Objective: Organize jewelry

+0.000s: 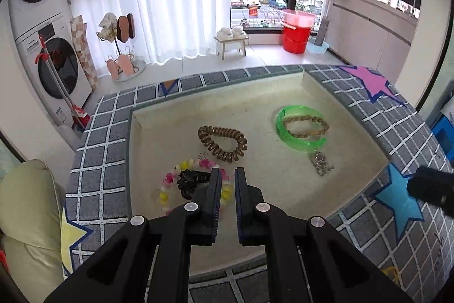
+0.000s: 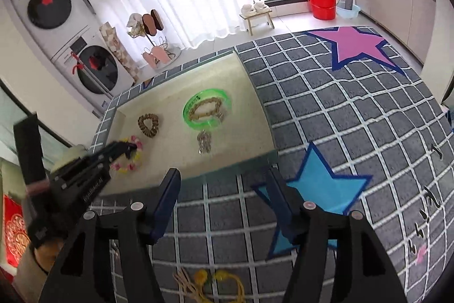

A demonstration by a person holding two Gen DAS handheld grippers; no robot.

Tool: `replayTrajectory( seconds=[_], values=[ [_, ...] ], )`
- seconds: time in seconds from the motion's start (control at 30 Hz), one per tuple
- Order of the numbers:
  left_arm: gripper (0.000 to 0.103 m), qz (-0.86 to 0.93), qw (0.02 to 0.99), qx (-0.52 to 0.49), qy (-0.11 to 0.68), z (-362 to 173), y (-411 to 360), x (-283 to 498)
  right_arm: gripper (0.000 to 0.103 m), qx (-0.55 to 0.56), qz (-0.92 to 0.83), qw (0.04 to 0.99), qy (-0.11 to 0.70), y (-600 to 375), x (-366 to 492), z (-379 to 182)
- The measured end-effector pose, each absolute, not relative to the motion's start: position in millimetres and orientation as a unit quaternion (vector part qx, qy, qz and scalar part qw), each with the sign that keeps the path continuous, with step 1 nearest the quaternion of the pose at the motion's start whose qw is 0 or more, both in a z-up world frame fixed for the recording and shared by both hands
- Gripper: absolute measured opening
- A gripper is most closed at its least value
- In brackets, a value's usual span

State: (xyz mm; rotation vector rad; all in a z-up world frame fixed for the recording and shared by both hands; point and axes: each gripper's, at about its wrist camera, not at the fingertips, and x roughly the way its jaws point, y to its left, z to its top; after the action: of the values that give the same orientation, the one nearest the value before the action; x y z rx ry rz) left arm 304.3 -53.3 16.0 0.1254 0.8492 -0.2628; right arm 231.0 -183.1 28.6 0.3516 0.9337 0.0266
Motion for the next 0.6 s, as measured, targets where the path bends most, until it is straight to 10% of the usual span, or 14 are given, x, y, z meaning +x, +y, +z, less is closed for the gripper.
replayTrajectory(
  seconds=[0.27, 0.33, 0.43, 0.6],
  values=[
    [0.024, -0.131, 0.905, 0.042, 0.403, 32, -42, 289, 0.082, 0.162, 0.019, 0.880, 0.447, -174, 205, 33],
    [0.103, -0.135, 0.905, 0.037, 0.401, 35, -37, 281, 0.085, 0.158, 0.017, 0.882, 0.444, -173, 198, 36],
    [0.103, -0.128, 0.912, 0.046, 0.388, 29, -30, 268, 0.103, 0.158, 0.015, 0.887, 0.433, -171, 186, 41],
    [0.103, -0.101, 0.915, 0.040, 0.388, 13, -10, 245, 0.103, 0.167, 0.013, 0.892, 0.420, -171, 165, 43]
  ],
)
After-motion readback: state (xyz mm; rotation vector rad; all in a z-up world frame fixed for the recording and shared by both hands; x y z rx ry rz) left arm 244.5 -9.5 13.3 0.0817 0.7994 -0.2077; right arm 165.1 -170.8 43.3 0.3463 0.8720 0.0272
